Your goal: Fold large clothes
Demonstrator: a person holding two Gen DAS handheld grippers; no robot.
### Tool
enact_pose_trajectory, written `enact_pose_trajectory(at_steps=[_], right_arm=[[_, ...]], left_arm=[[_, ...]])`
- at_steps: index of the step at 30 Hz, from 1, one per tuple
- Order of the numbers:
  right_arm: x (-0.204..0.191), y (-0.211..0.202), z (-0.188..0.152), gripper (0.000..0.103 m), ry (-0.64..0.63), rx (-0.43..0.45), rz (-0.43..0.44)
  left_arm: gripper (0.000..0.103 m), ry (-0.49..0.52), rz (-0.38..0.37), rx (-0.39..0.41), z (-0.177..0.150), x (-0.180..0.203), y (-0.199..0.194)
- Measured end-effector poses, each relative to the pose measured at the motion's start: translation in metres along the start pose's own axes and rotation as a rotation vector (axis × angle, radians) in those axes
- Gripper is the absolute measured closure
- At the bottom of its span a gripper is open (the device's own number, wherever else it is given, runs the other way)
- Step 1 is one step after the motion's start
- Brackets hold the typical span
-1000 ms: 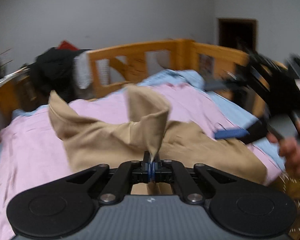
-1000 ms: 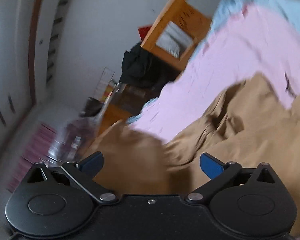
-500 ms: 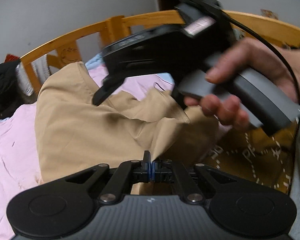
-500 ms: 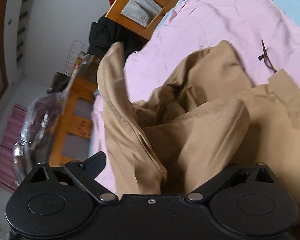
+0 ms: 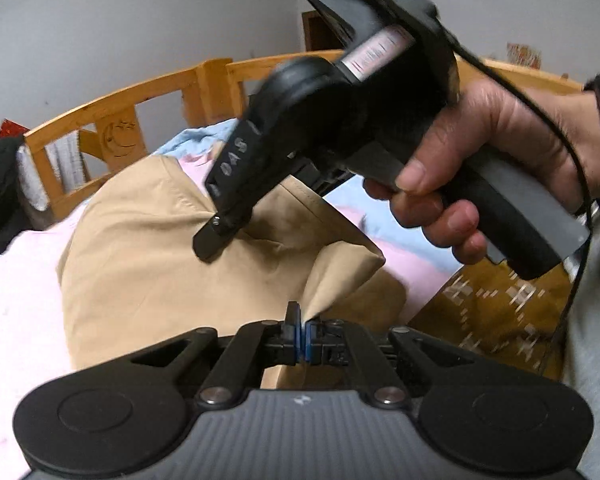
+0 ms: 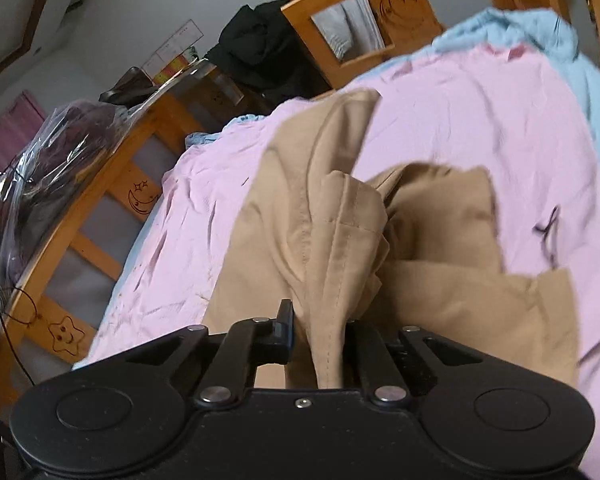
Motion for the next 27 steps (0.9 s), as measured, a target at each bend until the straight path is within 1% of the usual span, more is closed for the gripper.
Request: enact_pose_trajectory(at_steps=[2, 4, 6, 7, 8, 9, 10, 13, 16, 17, 19, 22, 24, 27], right_arm=[[0.010, -0.002, 0.001, 0.095, -0.006, 0.002, -0.025], [0.018, 0.001, -0.002, 0.095, -0.028, -0.004, -0.055], [0.029, 0.008, -0.009, 0.095, -0.046, -0.015, -0.080], [0.032, 0.012, -0.011, 0.095, -0.050, -0.018, -0.086], [0.036, 0.015, -0.012, 0.095, -0.057, -0.022, -0.092], [0.036, 0.018, -0.013, 0.095, -0.071, -0.021, -0.100], [0.037, 0.018, -0.013, 0.095, -0.084, -0.019, -0.105], [0.040, 0.013, -0.011, 0.095, -0.125, -0.006, -0.122], [0.040, 0.009, -0.011, 0.095, -0.203, 0.017, -0.166], [0.040, 0.010, -0.011, 0.095, -0.222, 0.020, -0.182], [0.042, 0.016, -0.012, 0.095, -0.248, 0.023, -0.210], [0.043, 0.029, -0.018, 0.095, -0.279, 0.029, -0.245], [0.046, 0.037, -0.023, 0.094, -0.276, 0.030, -0.261], [0.047, 0.042, -0.034, 0.091, -0.286, 0.056, -0.286]], left_arm=[[0.093, -0.041, -0.060, 0.009, 0.004, -0.001, 0.000], [0.092, -0.087, -0.110, 0.006, 0.004, -0.005, -0.003], [0.088, -0.115, -0.134, 0.002, 0.003, -0.011, -0.007], [0.080, -0.129, -0.135, 0.005, 0.001, -0.014, -0.012], [0.065, -0.148, -0.131, 0.015, -0.001, -0.019, -0.018], [0.059, -0.166, -0.117, 0.028, -0.002, -0.024, -0.025], [0.057, -0.190, -0.098, 0.050, -0.003, -0.032, -0.034], [0.057, -0.271, -0.034, 0.095, -0.006, -0.059, -0.056], [0.057, -0.405, 0.043, 0.135, -0.015, -0.092, -0.070], [0.057, -0.451, 0.067, 0.140, -0.020, -0.105, -0.073], [0.057, -0.518, 0.098, 0.122, -0.031, -0.124, -0.070], [0.057, -0.575, 0.121, 0.059, -0.048, -0.142, -0.060], [0.056, -0.609, 0.102, 0.021, -0.060, -0.149, -0.052], [0.055, -0.657, 0.081, 0.029, -0.073, -0.155, -0.047]])
Point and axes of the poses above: each gripper's, at about its wrist camera, not at the fingertips, and y roughly the way its jaws point, x to its right, z to its top, the point moved 4 cm from there along y, roughly the way its jaws point, and after that the axes turned 14 degrees about -z, right-handed, at the moved point
